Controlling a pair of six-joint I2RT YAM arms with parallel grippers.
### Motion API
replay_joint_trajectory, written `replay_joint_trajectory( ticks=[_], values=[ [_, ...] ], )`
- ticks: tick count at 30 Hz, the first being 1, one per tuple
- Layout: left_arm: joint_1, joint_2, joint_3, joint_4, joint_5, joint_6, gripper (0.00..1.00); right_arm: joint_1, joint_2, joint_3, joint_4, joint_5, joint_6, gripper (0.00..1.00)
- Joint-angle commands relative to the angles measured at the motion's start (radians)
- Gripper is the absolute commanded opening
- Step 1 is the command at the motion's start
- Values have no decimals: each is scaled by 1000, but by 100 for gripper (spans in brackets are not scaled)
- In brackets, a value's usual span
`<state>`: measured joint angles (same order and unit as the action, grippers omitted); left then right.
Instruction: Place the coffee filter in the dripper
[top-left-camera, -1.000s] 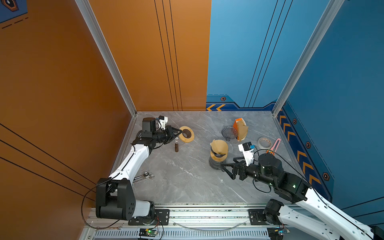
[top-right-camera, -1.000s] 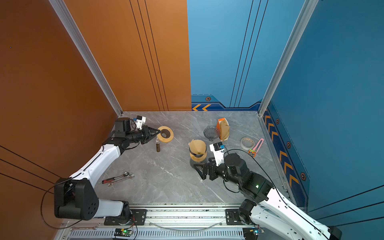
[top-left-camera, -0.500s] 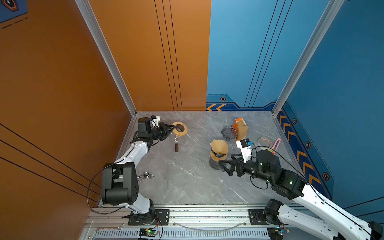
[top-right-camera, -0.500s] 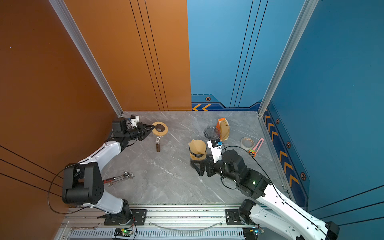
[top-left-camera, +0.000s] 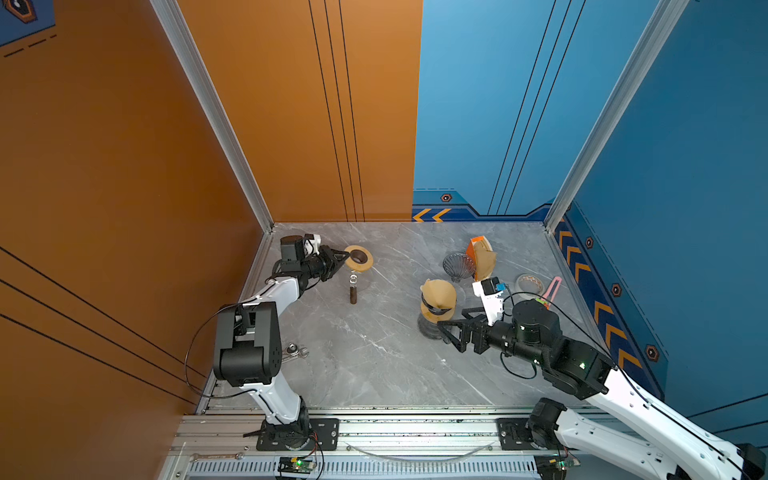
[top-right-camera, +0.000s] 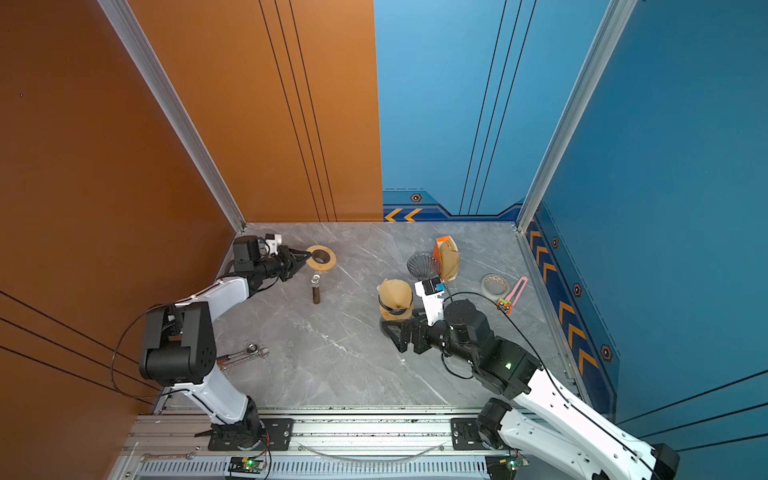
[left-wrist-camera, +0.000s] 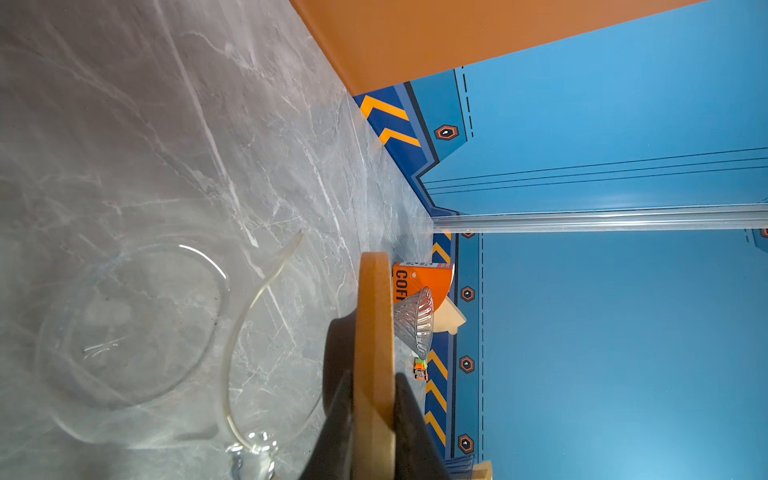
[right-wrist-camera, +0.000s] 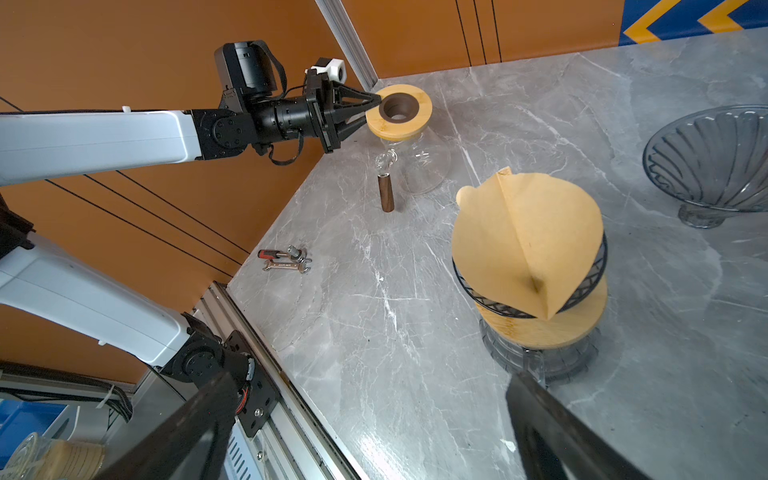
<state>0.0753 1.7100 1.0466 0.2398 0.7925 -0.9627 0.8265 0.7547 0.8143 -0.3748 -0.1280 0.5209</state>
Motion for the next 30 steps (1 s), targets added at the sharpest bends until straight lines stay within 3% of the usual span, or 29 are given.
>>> replay_joint_trajectory(
  ticks=[1,12,30],
  values=[
    [11,21,35,34,-3,-4,13,-2,-15,2,-27,-2,-23,100],
    [29,46,29,35,-7,-1,14,-2,-9,-6,-33,4,-25,100],
    [50,35,20,-46,-35,41,26,-1,-26,-23,-42,11,-19,100]
  ],
)
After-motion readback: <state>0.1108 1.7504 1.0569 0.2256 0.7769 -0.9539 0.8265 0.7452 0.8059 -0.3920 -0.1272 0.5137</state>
